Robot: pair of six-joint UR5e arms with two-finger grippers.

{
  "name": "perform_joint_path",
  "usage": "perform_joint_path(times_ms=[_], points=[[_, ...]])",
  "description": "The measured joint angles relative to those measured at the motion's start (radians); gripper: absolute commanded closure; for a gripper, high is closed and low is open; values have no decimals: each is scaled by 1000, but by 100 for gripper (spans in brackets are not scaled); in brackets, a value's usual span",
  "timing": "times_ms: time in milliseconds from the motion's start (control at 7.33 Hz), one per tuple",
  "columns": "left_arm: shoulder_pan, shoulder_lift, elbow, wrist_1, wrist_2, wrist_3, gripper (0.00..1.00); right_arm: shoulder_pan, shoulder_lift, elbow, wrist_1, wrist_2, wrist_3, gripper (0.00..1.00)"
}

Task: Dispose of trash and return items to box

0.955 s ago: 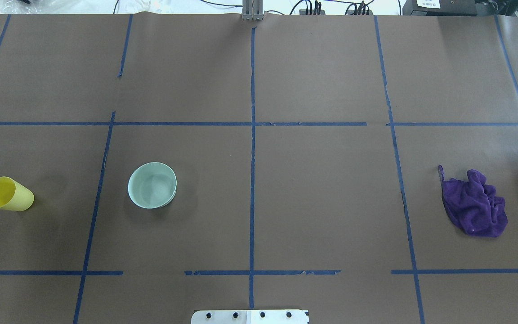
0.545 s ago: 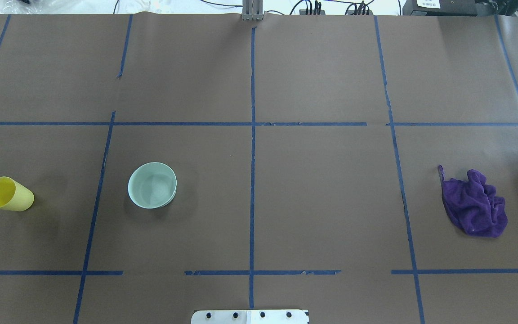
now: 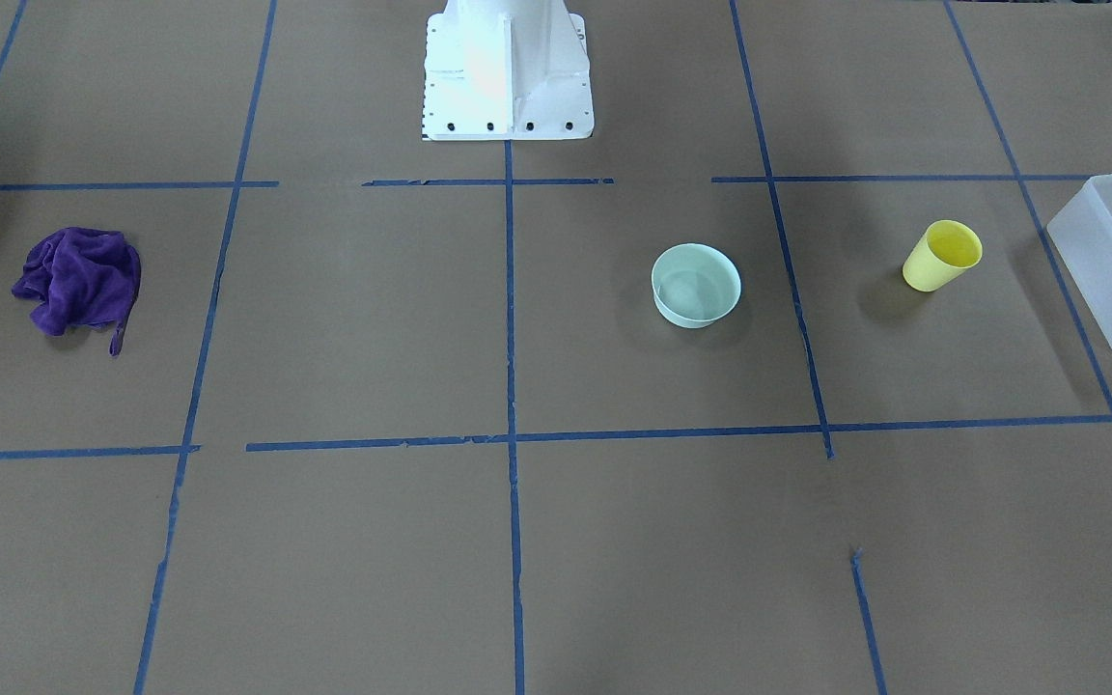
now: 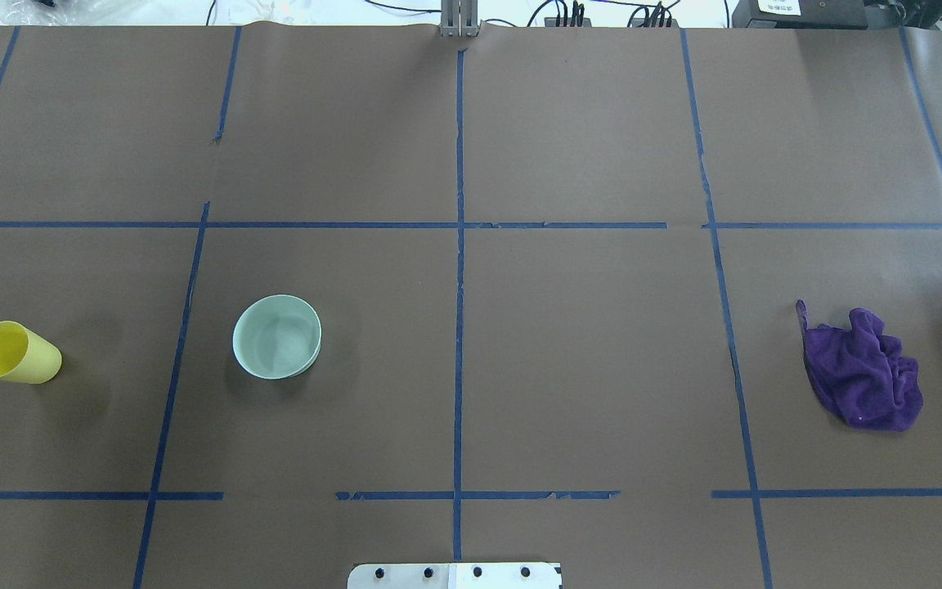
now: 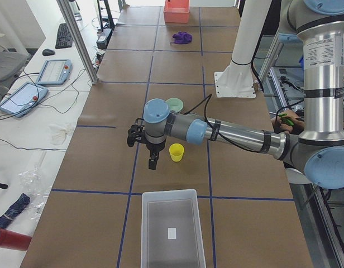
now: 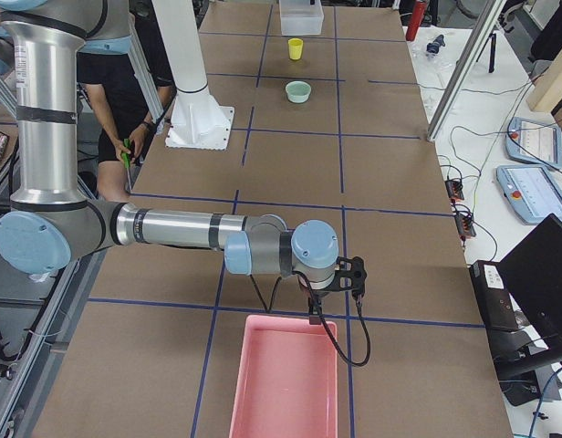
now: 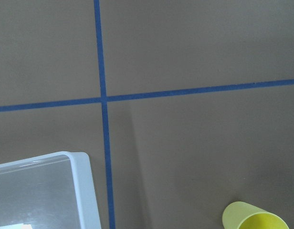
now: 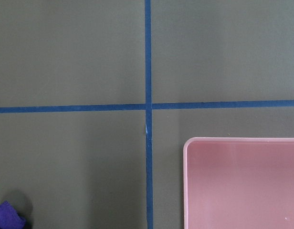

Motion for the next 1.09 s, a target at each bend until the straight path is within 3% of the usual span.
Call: perform_joint_path(times_ms=[409,1091], points=[[201,108,9,-338,7,-359,0,-1,0,0,2,-1,0,0],[359,120,95,-534,102,-565,0,-1,3,0,3,-2,0,0]])
